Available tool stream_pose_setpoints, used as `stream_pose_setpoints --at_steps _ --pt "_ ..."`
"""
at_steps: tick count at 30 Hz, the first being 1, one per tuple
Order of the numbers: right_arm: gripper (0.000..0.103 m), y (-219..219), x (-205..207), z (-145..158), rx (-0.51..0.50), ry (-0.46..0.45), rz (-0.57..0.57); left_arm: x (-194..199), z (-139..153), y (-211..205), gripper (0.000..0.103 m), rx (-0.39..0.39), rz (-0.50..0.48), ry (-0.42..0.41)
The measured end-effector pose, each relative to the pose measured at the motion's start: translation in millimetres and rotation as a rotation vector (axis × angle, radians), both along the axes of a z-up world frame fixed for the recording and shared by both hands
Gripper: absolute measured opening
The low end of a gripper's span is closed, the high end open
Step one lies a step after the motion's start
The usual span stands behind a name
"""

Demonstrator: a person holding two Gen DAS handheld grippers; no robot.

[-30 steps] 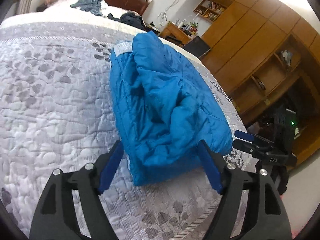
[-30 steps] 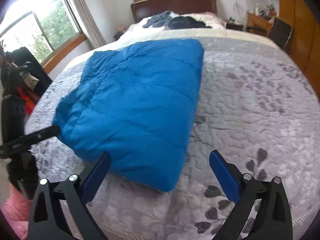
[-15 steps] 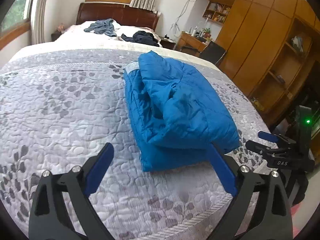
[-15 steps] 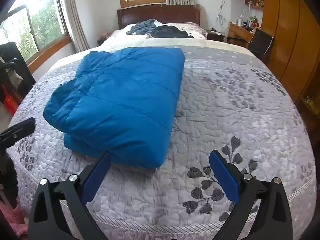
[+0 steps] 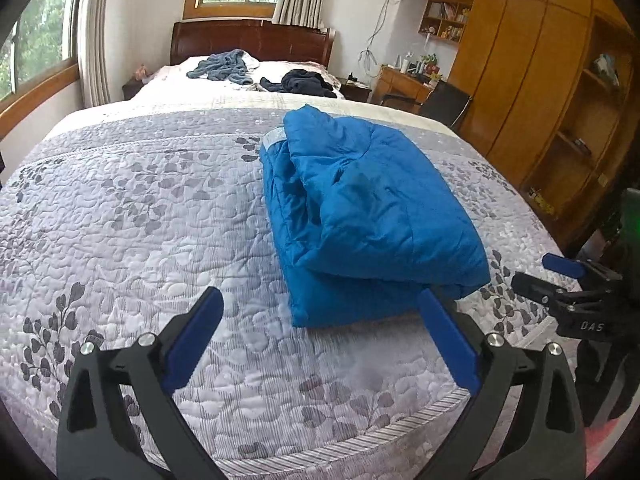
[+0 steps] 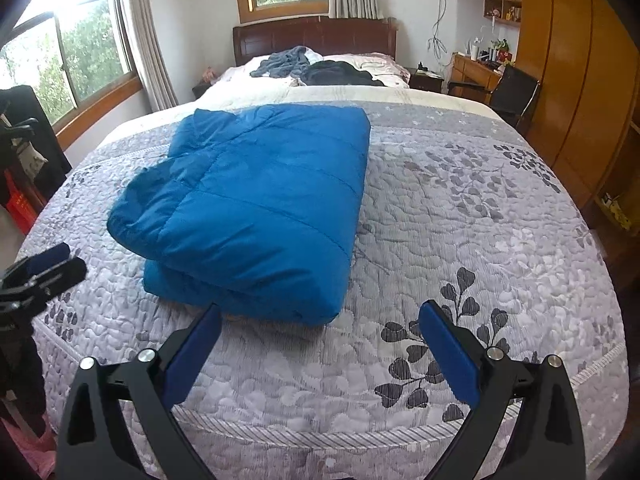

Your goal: Fold large clothes

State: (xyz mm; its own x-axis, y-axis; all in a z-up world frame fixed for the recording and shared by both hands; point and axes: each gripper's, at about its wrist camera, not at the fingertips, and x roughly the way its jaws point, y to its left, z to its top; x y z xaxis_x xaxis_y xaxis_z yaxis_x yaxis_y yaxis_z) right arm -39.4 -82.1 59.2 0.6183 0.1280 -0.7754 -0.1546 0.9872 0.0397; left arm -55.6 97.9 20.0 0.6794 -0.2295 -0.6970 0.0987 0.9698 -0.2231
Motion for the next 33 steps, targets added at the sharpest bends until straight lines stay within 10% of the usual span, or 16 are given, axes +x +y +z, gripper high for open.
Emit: stream_pose_setpoints --at_steps 33 --pt "0.099 -7 6 -11 0.000 0.035 -0.036 7 -17 -14 0.098 0.054 0.045 0.070"
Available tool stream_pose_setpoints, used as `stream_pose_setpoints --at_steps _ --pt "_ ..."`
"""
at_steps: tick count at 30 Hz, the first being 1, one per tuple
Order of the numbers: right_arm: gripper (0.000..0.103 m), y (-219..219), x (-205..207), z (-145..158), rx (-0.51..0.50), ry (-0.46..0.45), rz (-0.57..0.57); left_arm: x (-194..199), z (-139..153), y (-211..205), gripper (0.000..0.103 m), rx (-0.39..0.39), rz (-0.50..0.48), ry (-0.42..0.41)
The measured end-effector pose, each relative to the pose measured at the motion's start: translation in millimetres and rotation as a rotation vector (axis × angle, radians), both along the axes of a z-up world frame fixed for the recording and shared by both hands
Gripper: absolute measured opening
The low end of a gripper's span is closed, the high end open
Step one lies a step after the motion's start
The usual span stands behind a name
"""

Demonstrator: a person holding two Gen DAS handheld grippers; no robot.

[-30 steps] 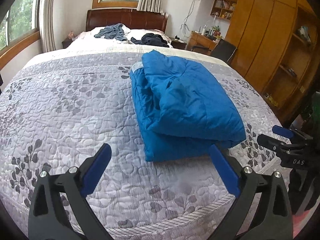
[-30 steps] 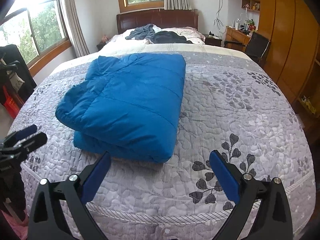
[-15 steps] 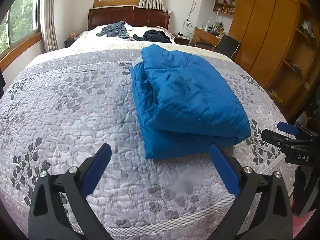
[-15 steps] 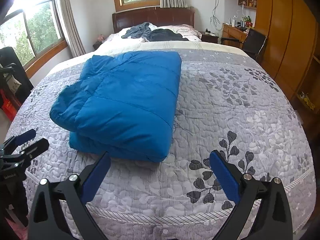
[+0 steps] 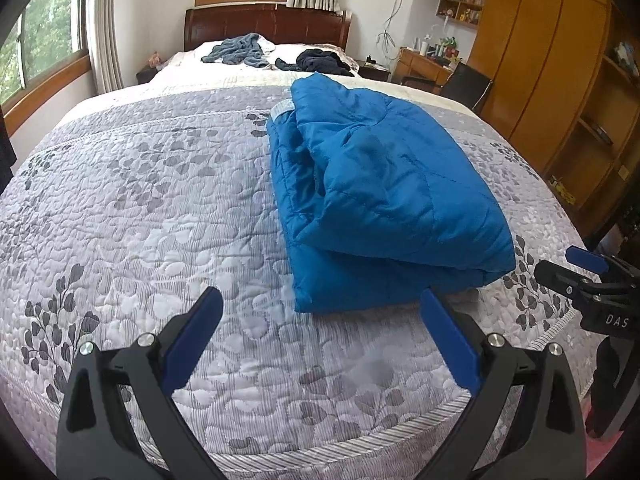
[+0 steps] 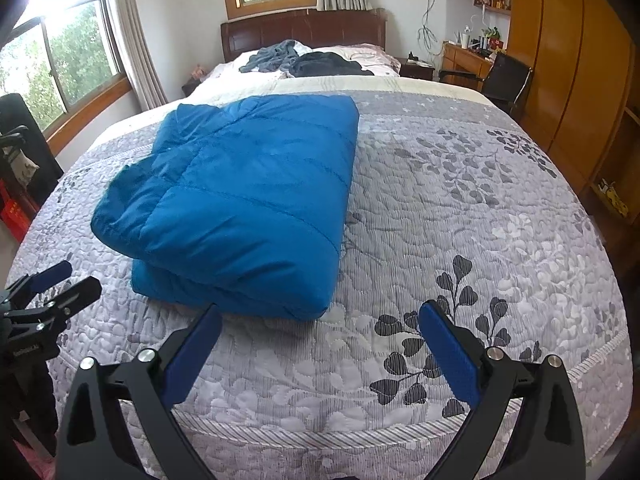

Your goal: Fold large clothes

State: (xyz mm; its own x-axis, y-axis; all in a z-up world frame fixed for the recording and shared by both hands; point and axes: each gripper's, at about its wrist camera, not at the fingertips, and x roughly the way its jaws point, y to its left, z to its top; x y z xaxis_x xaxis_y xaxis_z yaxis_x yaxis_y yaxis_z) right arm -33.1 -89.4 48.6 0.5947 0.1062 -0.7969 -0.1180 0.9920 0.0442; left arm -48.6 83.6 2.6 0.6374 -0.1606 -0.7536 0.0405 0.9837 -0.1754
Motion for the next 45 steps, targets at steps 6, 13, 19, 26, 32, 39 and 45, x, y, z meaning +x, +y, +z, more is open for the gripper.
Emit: stream_pose_setpoints --at_steps 6,13,19,26,32,39,45 --pt "0.099 2.5 1.2 -1.2 -0.009 0.004 0.006 0.8 0.8 0.4 0.098 0.001 0.002 -0.002" --pt "0.099 2.3 2.6 -2.1 -0.016 0.007 0.003 2.1 -0.4 1.6 0.098 0.004 0.001 0.000" --pt "0.099 3.1 3.4 -1.3 -0.021 0.003 0.008 1.5 -0.3 2.1 0.098 0.006 0.004 -0.001" --pt "0.099 4.1 3.5 -0.6 -0.022 0.002 0.011 1.3 -0.2 2.8 0.098 0.004 0.003 -0.001" --pt "0.099 4.2 3.5 -0.4 -0.020 0.001 0.014 0.9 -0.1 3.2 0.098 0.006 0.005 -0.004" --pt "0.099 4.7 5.2 -1.1 -0.023 0.001 0.013 0.0 0.4 2.7 0.098 0.006 0.002 -0.003" --pt "0.099 4.9 5.2 -1.5 -0.026 -0.001 0.017 -0.2 1.1 1.4 0.098 0.009 0.002 -0.006"
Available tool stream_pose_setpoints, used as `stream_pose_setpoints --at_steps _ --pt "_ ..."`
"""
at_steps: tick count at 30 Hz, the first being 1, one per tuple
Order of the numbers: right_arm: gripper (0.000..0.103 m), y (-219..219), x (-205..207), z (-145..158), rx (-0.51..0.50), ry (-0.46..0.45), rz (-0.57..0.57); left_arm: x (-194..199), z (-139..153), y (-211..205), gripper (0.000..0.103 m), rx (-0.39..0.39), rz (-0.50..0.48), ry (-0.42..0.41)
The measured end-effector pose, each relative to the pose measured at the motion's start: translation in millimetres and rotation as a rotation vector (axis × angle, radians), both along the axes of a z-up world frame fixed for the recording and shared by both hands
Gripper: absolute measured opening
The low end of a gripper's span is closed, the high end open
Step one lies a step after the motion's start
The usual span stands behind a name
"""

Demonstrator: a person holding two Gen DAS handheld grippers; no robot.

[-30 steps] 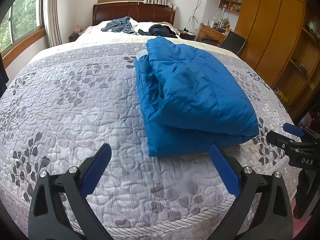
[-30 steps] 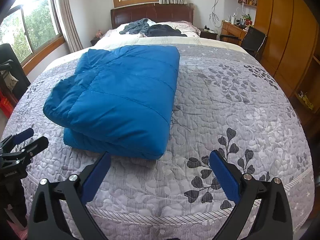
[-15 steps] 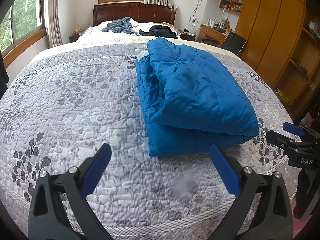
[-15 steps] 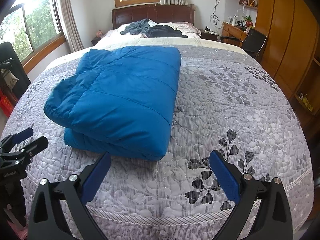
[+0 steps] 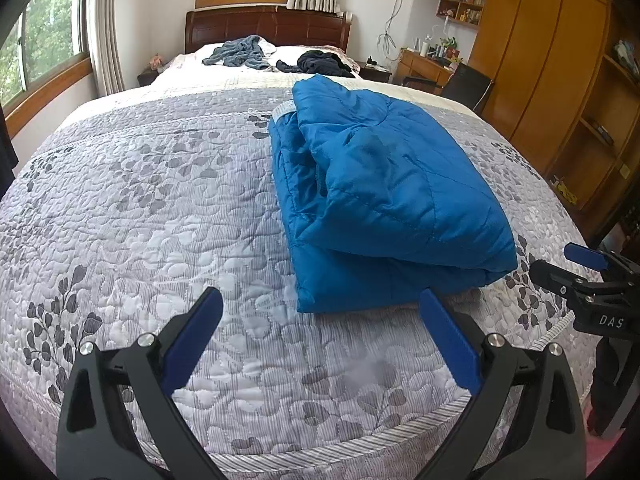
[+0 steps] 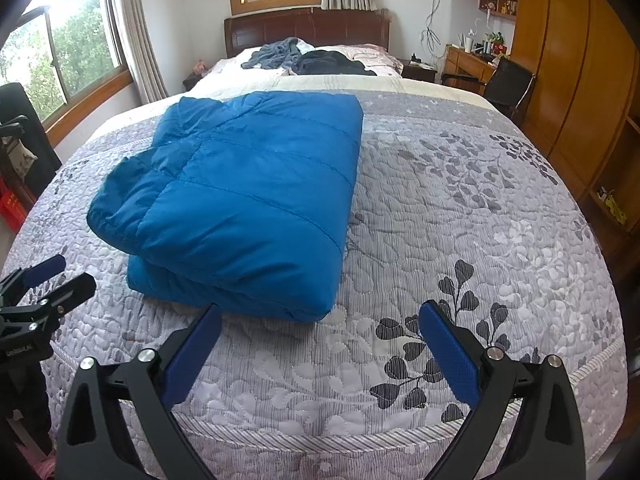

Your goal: Fold large clothes

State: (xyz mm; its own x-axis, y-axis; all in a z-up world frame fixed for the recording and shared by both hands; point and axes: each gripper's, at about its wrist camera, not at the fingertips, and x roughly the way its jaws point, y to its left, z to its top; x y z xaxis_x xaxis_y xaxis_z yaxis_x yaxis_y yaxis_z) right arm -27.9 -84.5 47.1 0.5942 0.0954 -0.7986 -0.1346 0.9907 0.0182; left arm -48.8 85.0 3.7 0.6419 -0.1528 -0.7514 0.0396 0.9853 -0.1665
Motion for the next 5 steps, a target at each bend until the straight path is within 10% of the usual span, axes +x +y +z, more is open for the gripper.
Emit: stream_pose_setpoints --at_steps 5 --pt "0.099 0.4 -1.0 -0.2 0.002 0.000 0.003 0.2 -0.2 -0.1 0.098 0.000 0.001 0.001"
